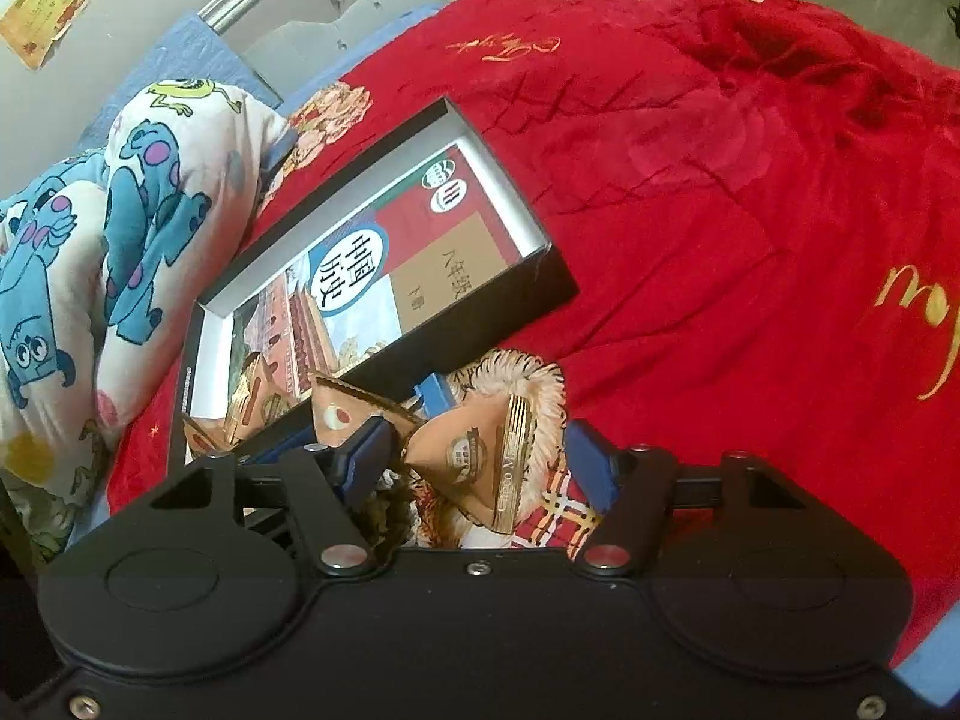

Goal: Organize objects
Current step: 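Return both tools to the pile and close each on another paper packet, then lift the newly held packets from the pile with both tools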

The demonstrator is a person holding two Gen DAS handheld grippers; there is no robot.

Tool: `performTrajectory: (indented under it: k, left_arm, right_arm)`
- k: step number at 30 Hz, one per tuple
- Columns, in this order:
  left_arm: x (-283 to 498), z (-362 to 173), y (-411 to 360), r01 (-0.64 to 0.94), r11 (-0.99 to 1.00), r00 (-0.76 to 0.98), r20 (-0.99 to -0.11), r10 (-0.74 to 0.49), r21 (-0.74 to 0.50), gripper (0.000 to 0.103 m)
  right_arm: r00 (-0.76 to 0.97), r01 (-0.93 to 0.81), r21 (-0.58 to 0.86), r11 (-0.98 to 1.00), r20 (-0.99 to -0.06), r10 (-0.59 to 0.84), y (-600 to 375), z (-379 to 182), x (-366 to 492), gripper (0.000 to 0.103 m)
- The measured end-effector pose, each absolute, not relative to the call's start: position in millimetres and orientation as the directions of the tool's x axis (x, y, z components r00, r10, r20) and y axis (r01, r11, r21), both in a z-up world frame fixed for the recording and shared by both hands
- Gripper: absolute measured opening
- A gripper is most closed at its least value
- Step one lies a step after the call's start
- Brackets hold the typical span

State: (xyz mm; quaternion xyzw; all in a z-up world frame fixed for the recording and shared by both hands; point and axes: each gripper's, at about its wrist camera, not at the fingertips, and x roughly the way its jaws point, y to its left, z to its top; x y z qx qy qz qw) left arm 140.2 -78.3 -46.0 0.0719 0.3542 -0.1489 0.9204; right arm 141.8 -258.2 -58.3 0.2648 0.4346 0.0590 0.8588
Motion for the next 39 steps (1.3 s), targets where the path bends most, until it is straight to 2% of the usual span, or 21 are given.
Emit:
performTrajectory:
  k: [4, 18, 22, 25, 39]
  left_arm:
    - [140, -45, -76, 0.312, 0.950, 0.707, -0.674, -0.215, 0.024, 0.040]
    - [134, -39, -60, 0.232, 0.973, 0.728, -0.666, -0.162, 0.017, 0.040]
    - [133, -38, -61, 0.233, 0.972, 0.733, -0.662, -0.158, 0.027, 0.039]
    - [132, -38, -61, 0.230, 0.973, 0.735, -0.660, -0.156, 0.026, 0.039]
    - [131, -38, -61, 0.233, 0.972, 0.737, -0.657, -0.158, 0.028, 0.037]
  right_arm:
    - [0.599, 0.154, 0.527, 0.836, -0.723, 0.345, -255, -65, 148, 0.057]
    - [0.586, 0.145, 0.510, 0.848, -0.735, 0.342, -242, -71, 157, 0.054]
    - [0.589, 0.126, 0.474, 0.872, -0.743, 0.319, -236, -71, 158, 0.047]
    - [0.607, 0.105, 0.459, 0.882, -0.732, 0.309, -230, -69, 156, 0.037]
    - [0.619, 0.138, 0.462, 0.876, -0.731, 0.288, -231, -69, 155, 0.030]
